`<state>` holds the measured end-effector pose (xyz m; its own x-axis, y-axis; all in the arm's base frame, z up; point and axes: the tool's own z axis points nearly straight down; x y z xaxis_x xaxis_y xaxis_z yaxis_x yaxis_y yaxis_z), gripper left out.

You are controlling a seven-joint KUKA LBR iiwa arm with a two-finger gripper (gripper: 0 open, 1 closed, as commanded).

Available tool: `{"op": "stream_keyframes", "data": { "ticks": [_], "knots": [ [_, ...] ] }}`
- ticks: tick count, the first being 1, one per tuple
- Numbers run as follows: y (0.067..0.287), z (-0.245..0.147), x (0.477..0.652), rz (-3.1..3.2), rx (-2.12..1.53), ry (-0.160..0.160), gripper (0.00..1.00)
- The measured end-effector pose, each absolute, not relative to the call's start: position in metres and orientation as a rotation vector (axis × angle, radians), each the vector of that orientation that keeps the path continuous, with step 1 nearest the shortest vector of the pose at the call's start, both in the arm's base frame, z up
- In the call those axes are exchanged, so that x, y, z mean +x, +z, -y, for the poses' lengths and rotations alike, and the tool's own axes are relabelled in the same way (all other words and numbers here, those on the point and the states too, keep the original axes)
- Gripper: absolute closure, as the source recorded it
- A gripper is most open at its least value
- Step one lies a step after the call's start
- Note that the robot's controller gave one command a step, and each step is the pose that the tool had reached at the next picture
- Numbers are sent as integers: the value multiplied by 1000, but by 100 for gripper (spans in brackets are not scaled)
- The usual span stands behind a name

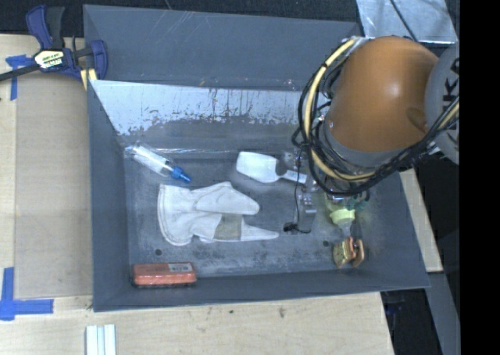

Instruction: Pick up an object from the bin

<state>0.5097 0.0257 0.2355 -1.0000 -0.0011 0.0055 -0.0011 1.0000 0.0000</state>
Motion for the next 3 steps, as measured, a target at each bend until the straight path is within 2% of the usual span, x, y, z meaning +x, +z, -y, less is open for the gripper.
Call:
{"op": "stream_keyframes", "data": {
  "ticks": [1,2,3],
  "knots": [
    [240,-26,511,3145,0,-1,0],
    [168,-34,540,3149,-96,-2,0],
    [151,-50,563,3135,202,0,0]
  ]
}}
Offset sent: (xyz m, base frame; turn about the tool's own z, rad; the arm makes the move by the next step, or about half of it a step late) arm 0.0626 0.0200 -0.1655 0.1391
